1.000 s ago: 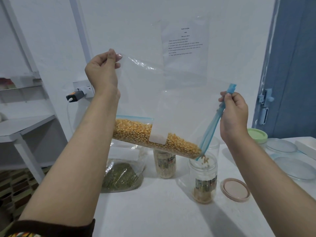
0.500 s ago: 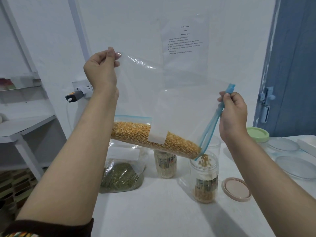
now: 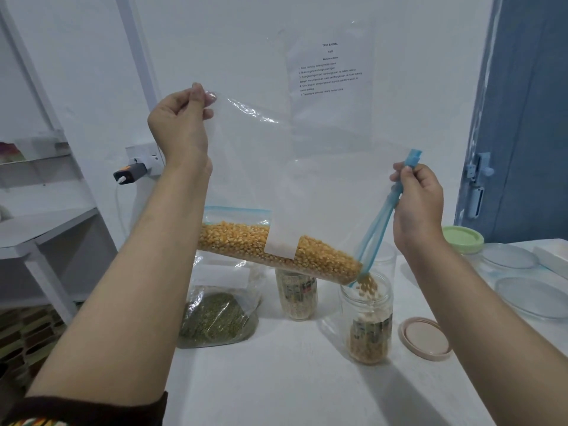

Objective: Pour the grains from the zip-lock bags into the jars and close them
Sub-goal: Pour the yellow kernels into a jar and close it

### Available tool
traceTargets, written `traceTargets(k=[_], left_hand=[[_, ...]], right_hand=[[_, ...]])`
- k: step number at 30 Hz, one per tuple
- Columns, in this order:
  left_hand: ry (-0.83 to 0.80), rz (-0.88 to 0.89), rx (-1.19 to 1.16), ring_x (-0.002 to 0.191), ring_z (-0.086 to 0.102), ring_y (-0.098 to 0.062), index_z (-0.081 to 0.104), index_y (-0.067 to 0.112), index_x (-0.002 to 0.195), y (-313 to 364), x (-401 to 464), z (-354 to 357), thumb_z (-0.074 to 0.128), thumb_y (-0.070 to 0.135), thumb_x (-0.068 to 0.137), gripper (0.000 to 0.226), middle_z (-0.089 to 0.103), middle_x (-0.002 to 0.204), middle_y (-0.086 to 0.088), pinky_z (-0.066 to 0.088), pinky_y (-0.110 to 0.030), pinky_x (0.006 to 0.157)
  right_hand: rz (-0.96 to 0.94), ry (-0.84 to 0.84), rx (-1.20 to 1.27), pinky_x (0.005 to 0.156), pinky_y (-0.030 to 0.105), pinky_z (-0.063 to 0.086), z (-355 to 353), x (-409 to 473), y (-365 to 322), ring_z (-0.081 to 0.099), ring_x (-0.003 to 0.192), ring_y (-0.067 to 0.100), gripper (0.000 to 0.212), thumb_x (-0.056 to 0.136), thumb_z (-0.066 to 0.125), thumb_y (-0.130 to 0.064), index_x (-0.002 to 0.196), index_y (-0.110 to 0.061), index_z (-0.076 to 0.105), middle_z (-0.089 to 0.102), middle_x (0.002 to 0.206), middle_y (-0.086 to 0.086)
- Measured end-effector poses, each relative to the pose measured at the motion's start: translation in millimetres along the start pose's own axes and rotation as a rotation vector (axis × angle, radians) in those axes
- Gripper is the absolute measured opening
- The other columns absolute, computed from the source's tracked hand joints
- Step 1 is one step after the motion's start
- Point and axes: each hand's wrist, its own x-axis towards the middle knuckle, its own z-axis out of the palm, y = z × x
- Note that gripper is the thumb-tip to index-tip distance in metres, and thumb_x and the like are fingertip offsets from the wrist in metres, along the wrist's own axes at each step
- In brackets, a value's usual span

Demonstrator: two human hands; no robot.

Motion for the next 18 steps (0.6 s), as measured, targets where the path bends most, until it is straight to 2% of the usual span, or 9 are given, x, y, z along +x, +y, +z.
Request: traceTargets(k=[5, 12, 18], left_hand=[[-0.008, -0.004, 0.012, 0.057, 0.058, -0.006, 0.068, 0.011, 0.080, 2.1, 1.0, 1.3, 0.065, 0.016, 0.094, 0.015, 0.071, 0.070, 0.006, 0.051, -0.017, 0.069], [-0.026, -0.004, 0.025, 0.058, 0.058, -0.007, 0.069, 0.013, 0.077, 2.0, 1.6, 0.4, 0.066, 0.019, 0.094, 0.018, 0.072, 0.069, 0.007, 0.051, -0.019, 0.070], [-0.022, -0.017, 0.033, 0.058, 0.058, -0.007, 0.069, 0.014, 0.078, 2.9, 2.9, 1.4, 0.066, 0.019, 0.094, 0.017, 0.072, 0.069, 0.008, 0.049, -0.017, 0.067]], right_hand=[[-0.010, 0.003, -0.015, 0.084, 0.022, 0.042, -0.4, -0.3, -1.1, 0.052, 0.084, 0.002, 0.025, 0.103, 0.044, -0.016, 0.088, -0.026, 0.061, 0.059, 0.087, -0.012], [-0.004, 0.004, -0.021, 0.085, 0.024, 0.041, -0.9, 0.5, -1.1, 0.053, 0.084, 0.001, 0.026, 0.103, 0.045, -0.014, 0.082, -0.022, 0.058, 0.062, 0.088, -0.018], [-0.013, 0.003, -0.029, 0.086, 0.024, 0.042, 0.6, 0.3, -2.1, 0.052, 0.084, 0.001, 0.026, 0.103, 0.044, -0.014, 0.083, -0.025, 0.059, 0.061, 0.091, -0.014]])
